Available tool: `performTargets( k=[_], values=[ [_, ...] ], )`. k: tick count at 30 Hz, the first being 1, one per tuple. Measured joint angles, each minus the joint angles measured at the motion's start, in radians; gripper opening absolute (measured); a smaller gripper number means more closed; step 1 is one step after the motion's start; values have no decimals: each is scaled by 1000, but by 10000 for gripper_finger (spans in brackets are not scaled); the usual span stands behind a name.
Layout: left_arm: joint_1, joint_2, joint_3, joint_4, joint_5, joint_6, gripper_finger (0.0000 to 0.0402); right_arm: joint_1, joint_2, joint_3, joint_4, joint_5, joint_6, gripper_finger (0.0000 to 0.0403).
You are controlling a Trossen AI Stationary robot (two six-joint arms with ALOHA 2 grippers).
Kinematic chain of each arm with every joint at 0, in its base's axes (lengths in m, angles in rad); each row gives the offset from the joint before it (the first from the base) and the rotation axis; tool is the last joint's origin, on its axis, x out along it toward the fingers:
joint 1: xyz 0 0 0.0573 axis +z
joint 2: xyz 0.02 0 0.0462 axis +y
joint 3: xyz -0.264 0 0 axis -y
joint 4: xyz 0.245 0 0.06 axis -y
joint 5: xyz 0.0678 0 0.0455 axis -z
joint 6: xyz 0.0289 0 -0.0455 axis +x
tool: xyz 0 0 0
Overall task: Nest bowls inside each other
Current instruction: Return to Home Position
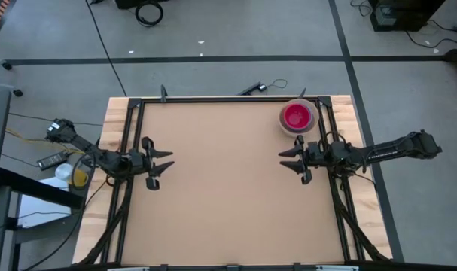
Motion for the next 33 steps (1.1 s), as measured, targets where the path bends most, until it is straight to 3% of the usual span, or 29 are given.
performTargets(
  k=[9,16,25,29,33],
  values=[
    [-23,-6,0,-14,-6,5,155,-4,-14,0,-4,-39,-11,165],
    [-113,-59,0,-44,-131,36,155,-4,-108,0,-114,-22,-21,165],
    [-110,-63,0,-133,-131,-74,152,-4,-129,0,-183,3,-16,160],
    [-91,-63,-1,-132,-131,-64,112,-4,-130,0,-188,7,-23,128],
    [-71,-63,-1,-135,-132,-57,36,-4,-133,0,-190,7,-50,60]
  ],
)
